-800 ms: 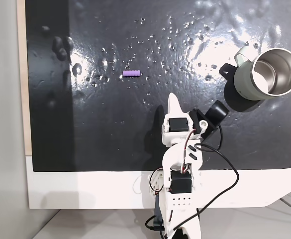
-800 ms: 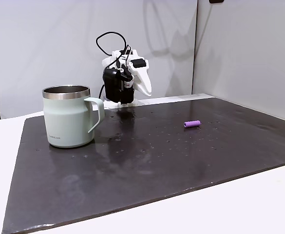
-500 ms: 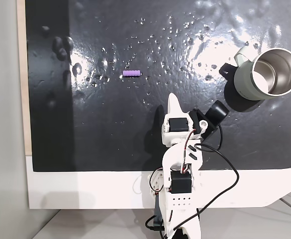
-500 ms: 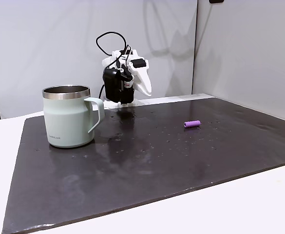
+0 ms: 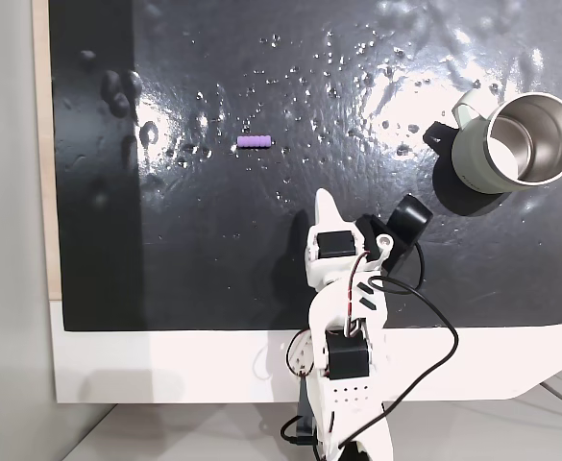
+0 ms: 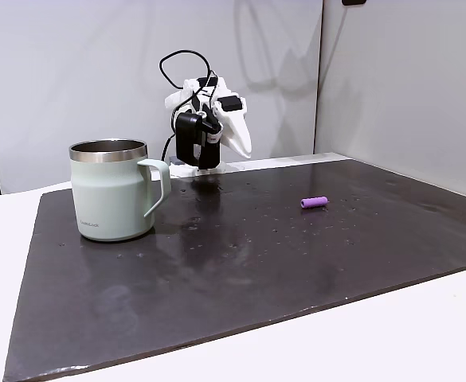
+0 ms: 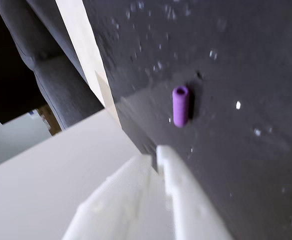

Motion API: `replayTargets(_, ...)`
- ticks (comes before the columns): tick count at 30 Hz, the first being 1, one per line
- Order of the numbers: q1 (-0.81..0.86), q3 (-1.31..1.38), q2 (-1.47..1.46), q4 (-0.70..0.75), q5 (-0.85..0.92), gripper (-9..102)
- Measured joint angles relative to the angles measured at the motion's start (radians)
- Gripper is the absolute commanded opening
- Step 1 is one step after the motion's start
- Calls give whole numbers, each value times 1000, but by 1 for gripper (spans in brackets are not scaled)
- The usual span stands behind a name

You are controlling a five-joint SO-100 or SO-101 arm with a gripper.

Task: Grasp a pengrip and put it in the cup.

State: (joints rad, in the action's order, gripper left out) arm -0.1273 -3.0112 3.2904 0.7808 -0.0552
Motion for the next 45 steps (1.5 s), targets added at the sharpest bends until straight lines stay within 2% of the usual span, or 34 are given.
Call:
replayTargets(9, -156, 466, -411, 181, -83, 0)
replayTargets(15, -163, 833, -761, 357, -222, 1)
replayTargets(23, -224, 1170, -1155, 529, -380, 17)
replayTargets(27, -265, 1253, -1302, 552, -428, 23)
replayTargets(38, -314, 1542, -1643, 574, -489, 21)
replayTargets(45, -310, 1617, -1816, 591, -491, 20)
